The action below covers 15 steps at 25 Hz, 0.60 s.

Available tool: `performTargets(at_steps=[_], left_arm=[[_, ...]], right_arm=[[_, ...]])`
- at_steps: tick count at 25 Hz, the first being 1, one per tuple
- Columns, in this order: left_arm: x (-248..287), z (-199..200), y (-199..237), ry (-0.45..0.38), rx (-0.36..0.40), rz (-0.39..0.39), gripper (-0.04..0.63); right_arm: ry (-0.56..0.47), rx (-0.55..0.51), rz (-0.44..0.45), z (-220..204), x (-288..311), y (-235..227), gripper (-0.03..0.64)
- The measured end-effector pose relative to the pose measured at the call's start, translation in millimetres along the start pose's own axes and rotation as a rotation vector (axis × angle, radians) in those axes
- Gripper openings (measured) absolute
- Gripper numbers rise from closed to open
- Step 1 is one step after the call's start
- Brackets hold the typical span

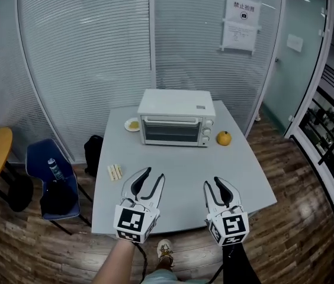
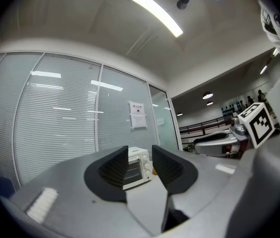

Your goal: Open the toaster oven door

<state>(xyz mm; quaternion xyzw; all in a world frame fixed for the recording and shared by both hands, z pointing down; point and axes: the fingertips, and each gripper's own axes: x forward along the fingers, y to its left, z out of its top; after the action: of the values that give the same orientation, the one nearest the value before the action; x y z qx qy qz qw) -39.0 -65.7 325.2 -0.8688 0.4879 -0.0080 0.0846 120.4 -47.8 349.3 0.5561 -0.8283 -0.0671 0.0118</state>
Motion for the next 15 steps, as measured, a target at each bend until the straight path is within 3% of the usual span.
performTargets(at_steps=[15], left_arm=[[143.8, -33.3, 88.7, 0.031, -0.038, -0.071, 0.158]], right_arm=[[0.041, -0.022, -0.034, -10.7, 160.3, -49.3, 0.098]])
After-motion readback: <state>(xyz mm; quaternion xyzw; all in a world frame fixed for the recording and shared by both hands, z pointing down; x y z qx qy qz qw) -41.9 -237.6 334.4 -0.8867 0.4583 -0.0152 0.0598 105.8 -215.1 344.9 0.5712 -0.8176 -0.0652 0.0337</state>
